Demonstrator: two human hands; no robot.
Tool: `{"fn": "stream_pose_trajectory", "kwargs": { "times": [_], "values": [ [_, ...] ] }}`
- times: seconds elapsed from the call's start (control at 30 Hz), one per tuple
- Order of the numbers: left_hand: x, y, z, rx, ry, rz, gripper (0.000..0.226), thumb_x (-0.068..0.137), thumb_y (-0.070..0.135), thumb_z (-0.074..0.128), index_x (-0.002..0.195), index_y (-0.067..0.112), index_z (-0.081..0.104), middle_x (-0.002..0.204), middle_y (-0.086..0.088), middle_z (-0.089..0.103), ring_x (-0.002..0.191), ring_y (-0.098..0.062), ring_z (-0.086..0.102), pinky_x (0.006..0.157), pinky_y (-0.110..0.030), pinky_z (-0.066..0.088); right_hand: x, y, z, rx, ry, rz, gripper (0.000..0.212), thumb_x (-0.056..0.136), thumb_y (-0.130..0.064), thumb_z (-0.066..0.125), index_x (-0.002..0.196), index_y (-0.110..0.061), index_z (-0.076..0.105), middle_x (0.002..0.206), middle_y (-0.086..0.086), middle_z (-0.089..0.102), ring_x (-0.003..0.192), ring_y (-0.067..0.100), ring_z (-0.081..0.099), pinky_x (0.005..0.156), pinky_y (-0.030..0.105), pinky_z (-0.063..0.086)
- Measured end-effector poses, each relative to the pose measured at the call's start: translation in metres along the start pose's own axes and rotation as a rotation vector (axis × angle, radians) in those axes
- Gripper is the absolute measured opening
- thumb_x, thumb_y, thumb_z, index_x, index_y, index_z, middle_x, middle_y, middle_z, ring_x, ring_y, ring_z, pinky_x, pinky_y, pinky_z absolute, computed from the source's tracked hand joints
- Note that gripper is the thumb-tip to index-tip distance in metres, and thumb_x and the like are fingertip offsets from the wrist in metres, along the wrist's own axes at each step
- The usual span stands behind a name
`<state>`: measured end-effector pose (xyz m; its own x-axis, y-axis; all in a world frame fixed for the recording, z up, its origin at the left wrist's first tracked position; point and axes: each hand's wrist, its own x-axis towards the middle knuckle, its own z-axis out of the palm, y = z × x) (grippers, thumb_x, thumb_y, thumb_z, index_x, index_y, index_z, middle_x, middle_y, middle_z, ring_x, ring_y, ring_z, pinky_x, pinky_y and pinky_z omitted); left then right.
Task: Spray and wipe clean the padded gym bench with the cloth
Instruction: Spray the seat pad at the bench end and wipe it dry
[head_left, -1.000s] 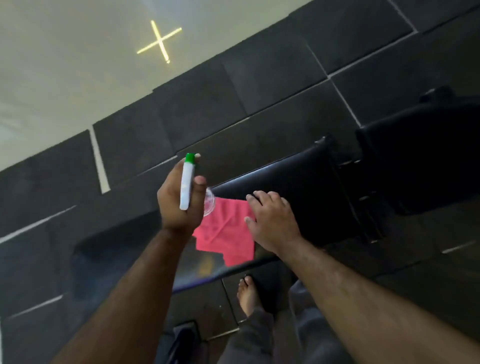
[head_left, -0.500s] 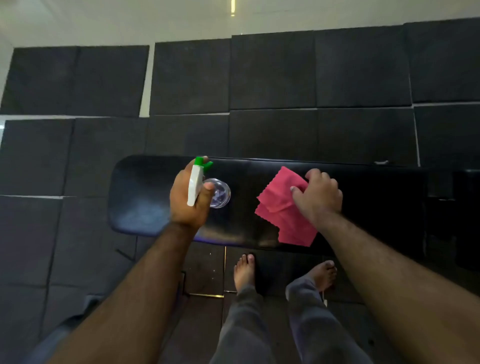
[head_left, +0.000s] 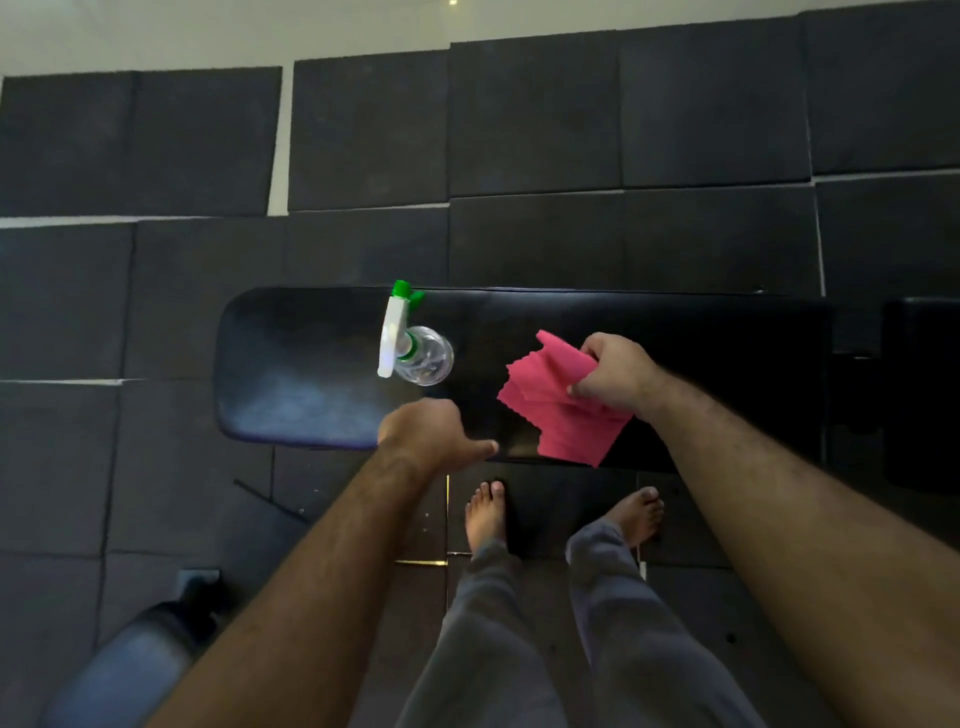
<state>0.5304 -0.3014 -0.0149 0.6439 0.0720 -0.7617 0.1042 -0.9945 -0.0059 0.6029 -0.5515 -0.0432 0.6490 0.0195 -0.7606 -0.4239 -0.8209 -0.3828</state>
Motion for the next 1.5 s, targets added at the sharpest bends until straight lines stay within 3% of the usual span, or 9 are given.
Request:
{"fn": "stream_pose_trajectory", "kwargs": {
  "times": [0.17, 0.5, 0.63, 0.77, 0.87, 0.97, 1.1, 1.27, 1.5],
  "values": [
    [0.001, 0.103, -0.029, -0.127, 0.254, 0.258, 0.047, 0.101, 0.063, 0.058, 0.087, 0.02, 0.066, 0.088, -0.006, 0.071, 0.094, -0.036, 0.073, 0.069, -0.037, 0.041, -0.021, 0.057, -0.021, 0.556, 0.026, 0.109, 0.022, 0.082, -0.003, 0.087, 0.096, -0.013, 0.074, 0.078, 0.003, 0.072, 0.054, 0.012, 0.067, 0.043, 0.02, 0.047],
    [0.019, 0.333, -0.036, -0.041, 0.375, 0.8, 0.028, 0.105, 0.04, 0.065, 0.109, 0.014, 0.073, 0.111, -0.01, 0.077, 0.103, -0.038, 0.067, 0.087, -0.05, 0.057, -0.09, 0.265, -0.126, 1.164, 0.517, 0.155, 0.006, 0.1, -0.024, 0.074, 0.096, -0.021, 0.074, 0.077, -0.012, 0.078, 0.066, 0.0, 0.071, 0.053, 0.02, 0.054],
    [0.02, 0.406, -0.022, 0.058, 0.346, 0.953, 0.038, 0.104, 0.039, 0.067, 0.131, 0.013, 0.071, 0.128, -0.01, 0.076, 0.113, -0.04, 0.066, 0.098, -0.053, 0.057, -0.1, 0.352, -0.161, 1.084, 0.735, 0.235, 0.014, 0.093, -0.027, 0.082, 0.094, -0.017, 0.073, 0.08, -0.01, 0.075, 0.074, 0.009, 0.07, 0.06, 0.027, 0.054],
    [0.026, 0.456, -0.006, 0.096, 0.39, 1.049, 0.049, 0.103, 0.034, 0.071, 0.145, 0.011, 0.064, 0.142, -0.01, 0.071, 0.123, -0.04, 0.064, 0.106, -0.051, 0.054, -0.091, 0.412, -0.161, 0.504, 0.977, 0.606, 0.07, 0.088, -0.037, 0.085, 0.146, -0.01, 0.058, 0.144, 0.014, 0.064, 0.132, 0.034, 0.061, 0.111, 0.042, 0.049],
    [0.038, 0.483, 0.006, 0.117, 0.411, 1.074, 0.052, 0.105, 0.03, 0.068, 0.152, 0.01, 0.059, 0.155, -0.011, 0.062, 0.14, -0.038, 0.056, 0.119, -0.051, 0.045, -0.071, 0.405, -0.138, 0.269, 1.004, 0.469, 0.081, 0.1, -0.043, 0.067, 0.166, -0.01, 0.034, 0.173, 0.021, 0.03, 0.16, 0.04, 0.028, 0.13, 0.05, 0.026],
    [0.058, 0.501, 0.015, 0.162, 0.386, 1.029, 0.064, 0.111, 0.037, 0.057, 0.169, 0.017, 0.039, 0.178, -0.009, 0.033, 0.166, -0.032, 0.027, 0.134, -0.054, 0.024, -0.047, 0.397, -0.111, 0.071, 0.799, 0.353, 0.077, 0.109, -0.058, 0.041, 0.172, -0.028, 0.009, 0.181, 0.01, 0.002, 0.166, 0.037, -0.001, 0.133, 0.059, 0.005],
    [0.091, 0.514, 0.021, 0.278, 0.38, 1.018, 0.074, 0.112, 0.06, 0.031, 0.176, 0.028, 0.015, 0.185, 0.0, 0.004, 0.171, -0.018, -0.005, 0.138, -0.053, 0.0, -0.036, 0.402, -0.093, 0.058, 0.81, 0.411, 0.076, 0.108, -0.066, 0.031, 0.172, -0.035, 0.002, 0.181, 0.007, -0.005, 0.166, 0.038, -0.007, 0.132, 0.061, 0.001],
    [0.114, 0.511, 0.037, 0.392, 0.385, 1.041, 0.082, 0.108, 0.072, 0.02, 0.174, 0.037, -0.013, 0.182, 0.004, -0.024, 0.167, -0.014, -0.025, 0.137, -0.053, -0.004, -0.036, 0.444, -0.113, 0.142, 0.882, 0.527, 0.079, 0.104, -0.071, 0.032, 0.171, -0.038, 0.008, 0.181, 0.009, -0.004, 0.165, 0.043, -0.002, 0.131, 0.064, 0.009],
    [0.124, 0.509, 0.043, 0.401, 0.426, 1.076, 0.084, 0.109, 0.075, 0.02, 0.174, 0.034, -0.014, 0.182, 0.001, -0.022, 0.168, -0.017, -0.023, 0.137, -0.055, -0.002, 0.002, 0.506, -0.226, 0.384, 0.876, 0.727, 0.07, 0.104, -0.07, 0.02, 0.169, -0.046, 0.008, 0.181, 0.005, -0.001, 0.164, 0.047, -0.001, 0.128, 0.069, 0.015]
  ]
}}
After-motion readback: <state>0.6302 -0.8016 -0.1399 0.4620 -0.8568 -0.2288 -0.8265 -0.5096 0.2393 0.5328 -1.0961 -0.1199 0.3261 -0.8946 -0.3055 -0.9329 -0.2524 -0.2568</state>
